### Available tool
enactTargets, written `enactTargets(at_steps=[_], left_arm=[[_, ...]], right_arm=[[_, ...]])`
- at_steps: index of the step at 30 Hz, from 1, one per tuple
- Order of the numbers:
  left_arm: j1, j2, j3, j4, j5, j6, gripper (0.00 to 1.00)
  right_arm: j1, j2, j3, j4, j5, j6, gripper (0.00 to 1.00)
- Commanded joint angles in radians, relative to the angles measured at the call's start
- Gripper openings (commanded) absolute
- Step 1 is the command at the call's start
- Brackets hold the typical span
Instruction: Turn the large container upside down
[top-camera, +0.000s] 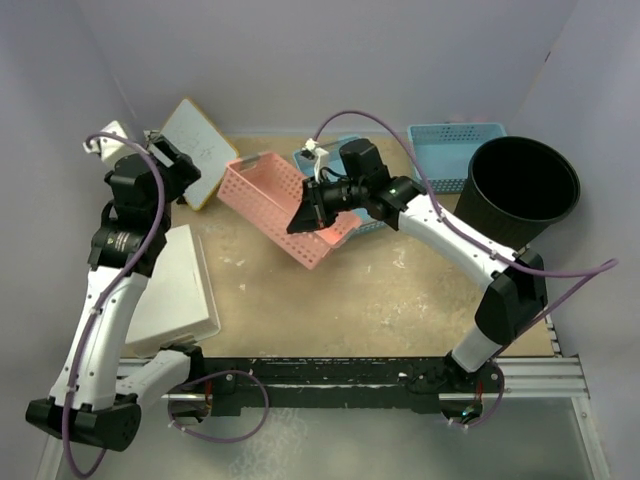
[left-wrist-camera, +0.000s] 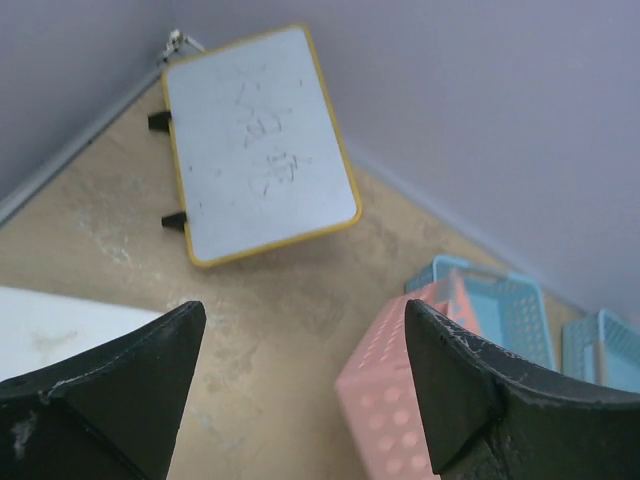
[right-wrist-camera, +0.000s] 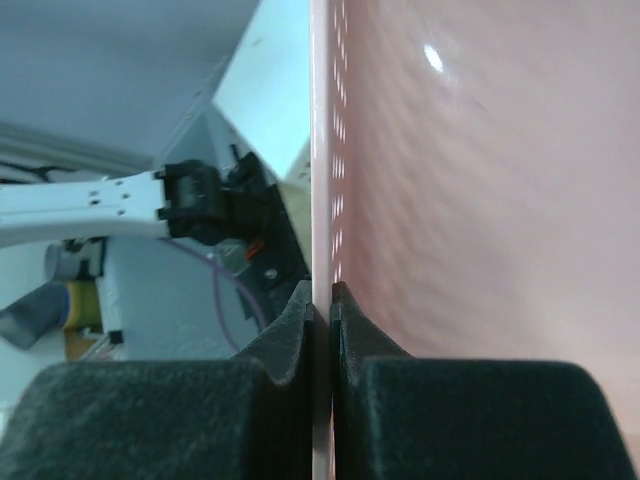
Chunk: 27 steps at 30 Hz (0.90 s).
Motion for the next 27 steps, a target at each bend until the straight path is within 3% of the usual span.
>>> enactTargets(at_steps=[1,6,12,16,27], left_arm=[[0.005,-0.015,0.034,0.045,-0.119,-0.011,0.78],[0.005,-0.014,0.022,0.033,-0.112,-0.016,0.78],[0.005,-0.016,0.026,0.033,-0.103,-0.007,0.78],[0.005,-0.008,0.026,0.027,-0.086,0.001,0.78],[0.005,0.023,0.013,0.013,-0.035,0.002,0.78]], right_arm=[[0.087,-0.036,-0.005,0.204,-0.190,0.084,0.00],[0.135,-0.023,0.018,0.271,-0.225,0.125,0.00],[0.133,0.033,-0.043,0.333,-0.281,0.300,0.00],[0.133,0.050,-0.134,0.465,-0.320,0.417,0.00],[-0.051,0.114,-0.308,0.593,-0.340,0.656,0.00]])
